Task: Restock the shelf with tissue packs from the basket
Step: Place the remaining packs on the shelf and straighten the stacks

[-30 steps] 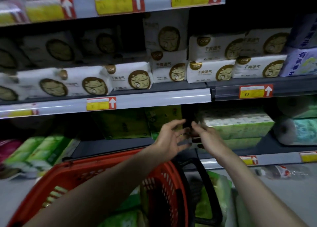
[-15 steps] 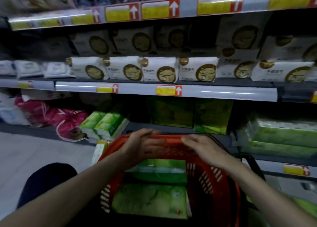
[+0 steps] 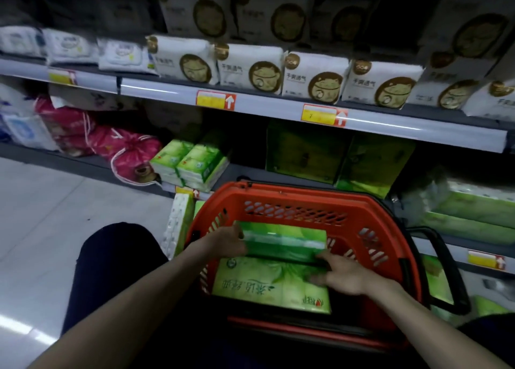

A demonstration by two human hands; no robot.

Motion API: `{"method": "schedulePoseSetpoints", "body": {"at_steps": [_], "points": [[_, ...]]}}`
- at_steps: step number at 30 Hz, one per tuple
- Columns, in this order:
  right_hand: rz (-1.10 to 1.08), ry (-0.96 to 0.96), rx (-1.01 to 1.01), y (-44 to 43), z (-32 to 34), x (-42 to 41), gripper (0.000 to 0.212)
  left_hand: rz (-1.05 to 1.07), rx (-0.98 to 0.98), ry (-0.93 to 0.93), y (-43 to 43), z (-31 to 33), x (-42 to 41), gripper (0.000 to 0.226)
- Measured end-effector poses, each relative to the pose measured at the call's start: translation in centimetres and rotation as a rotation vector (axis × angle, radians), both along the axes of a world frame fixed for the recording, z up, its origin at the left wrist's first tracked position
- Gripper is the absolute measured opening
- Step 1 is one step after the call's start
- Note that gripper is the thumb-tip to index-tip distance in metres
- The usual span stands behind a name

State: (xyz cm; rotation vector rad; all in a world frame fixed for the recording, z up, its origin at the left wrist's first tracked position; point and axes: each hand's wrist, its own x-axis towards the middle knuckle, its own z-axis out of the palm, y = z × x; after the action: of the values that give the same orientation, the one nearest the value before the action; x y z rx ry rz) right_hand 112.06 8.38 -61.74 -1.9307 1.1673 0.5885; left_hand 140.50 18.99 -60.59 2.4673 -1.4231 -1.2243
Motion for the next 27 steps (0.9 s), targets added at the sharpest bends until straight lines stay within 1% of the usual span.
{"method": "schedulePoseSetpoints", "body": {"at_steps": [3, 6, 8, 10, 12, 15, 18, 22, 25, 27], "points": [[0.118, 0.011, -0.072, 0.6, -0.7, 0.1, 0.102, -0.153, 0.016, -0.004, 0.9, -0.8, -0.5, 0.071], [0.263, 0.022, -0.091, 1.3, -1.0, 0.7, 0.110, -0.361, 0.113, -0.010, 1.6, -2.7, -1.2, 0.096], [0.373, 0.058, -0.132, 1.7, -1.3, 1.0, 0.117, -0.464, 0.154, -0.060, 2.0, -3.6, -1.4, 0.114], [0.452, 0.091, -0.166, 2.2, -1.6, 1.4, 0.124, -0.528, 0.162, -0.093, 2.3, -4.2, -1.6, 0.123], [0.481, 0.098, -0.187, 2.7, -2.2, 1.9, 0.129, -0.569, 0.155, -0.128, 2.4, -4.5, -1.8, 0.126], [0.454, 0.089, -0.177, 2.8, -2.9, 2.1, 0.132, -0.548, 0.110, -0.144, 2.4, -4.9, -1.9, 0.126], [0.461, 0.071, -0.194, 2.7, -3.0, 2.1, 0.132, -0.548, 0.055, -0.167, 2.5, -5.0, -2.0, 0.124], [0.435, 0.044, -0.208, 2.7, -3.2, 1.9, 0.128, -0.562, 0.033, -0.203, 2.9, -4.5, -2.4, 0.120], [0.395, 0.028, -0.177, 2.1, -2.7, 1.9, 0.131, -0.543, -0.011, -0.183, 3.1, -3.5, -2.2, 0.119], [0.350, -0.019, -0.155, 1.2, -1.7, 1.6, 0.136, -0.515, -0.088, -0.147, 3.0, -2.2, -1.6, 0.119]]}}
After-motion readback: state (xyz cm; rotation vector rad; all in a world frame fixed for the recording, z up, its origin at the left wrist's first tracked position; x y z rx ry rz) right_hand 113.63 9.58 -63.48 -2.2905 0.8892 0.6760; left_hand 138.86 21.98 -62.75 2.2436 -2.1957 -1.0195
